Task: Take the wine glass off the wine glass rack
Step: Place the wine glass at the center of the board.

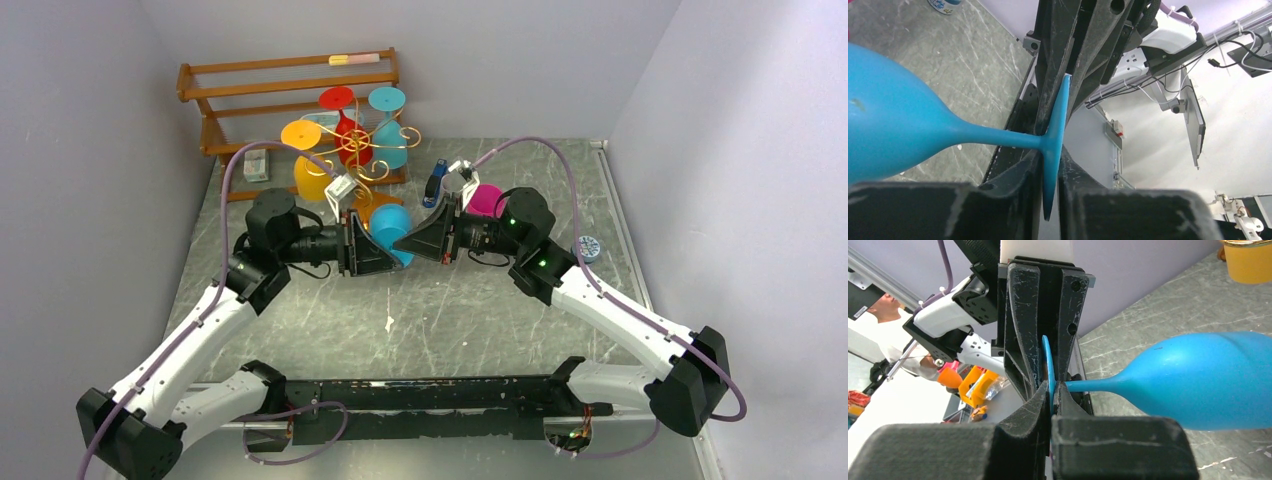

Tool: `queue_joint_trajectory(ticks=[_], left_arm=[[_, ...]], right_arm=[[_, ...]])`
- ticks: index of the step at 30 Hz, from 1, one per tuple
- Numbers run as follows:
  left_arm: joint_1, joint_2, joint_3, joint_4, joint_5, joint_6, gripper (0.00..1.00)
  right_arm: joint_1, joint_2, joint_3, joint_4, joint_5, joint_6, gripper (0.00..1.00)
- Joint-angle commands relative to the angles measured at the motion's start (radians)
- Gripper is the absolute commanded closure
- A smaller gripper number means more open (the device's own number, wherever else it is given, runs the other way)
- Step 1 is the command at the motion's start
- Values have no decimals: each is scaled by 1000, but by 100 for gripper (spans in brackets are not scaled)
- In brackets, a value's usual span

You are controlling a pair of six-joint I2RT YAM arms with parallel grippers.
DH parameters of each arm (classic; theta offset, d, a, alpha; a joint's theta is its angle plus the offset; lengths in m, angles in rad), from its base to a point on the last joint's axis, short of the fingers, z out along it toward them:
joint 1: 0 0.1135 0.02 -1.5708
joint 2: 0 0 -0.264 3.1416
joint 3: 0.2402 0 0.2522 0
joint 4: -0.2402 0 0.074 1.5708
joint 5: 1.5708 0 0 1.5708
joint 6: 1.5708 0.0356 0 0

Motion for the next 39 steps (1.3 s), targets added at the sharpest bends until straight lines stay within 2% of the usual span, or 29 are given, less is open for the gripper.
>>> queue_joint_trajectory(ticks=[1,3,7,12,19,25,27,32,34,39], left_arm=[[-23,9,17,26,-34,14,84],[-24,13,34,-17,-47,44,89],[-24,19,40,-31,-61,55,91],[-25,18,32,2,-69,29,78],[-24,-2,0,52,-119,-37,75],[-24,-20,-43,160,-131,-110,80],[-24,-20,-39,149,-136,-105,86],[-24,-21,-22,113,-156,-77,91],[-24,-23,-15,87,-177,-55,95],[-24,-21,-5,47,-164,13,95]], right_arm=[[6,-12,-15,51,6,-6,100],[6,-15,-18,50,10,-10,98],[6,-20,-17,45,15,-22,97],[5,-18,-10,36,14,-32,97],[6,-29,-16,40,35,-32,96],[5,-27,5,-2,41,-49,96],[6,-30,5,-3,44,-48,96],[6,-41,-3,-7,65,-50,96],[5,-43,-5,-7,69,-48,92],[5,-51,-1,1,75,-41,73]])
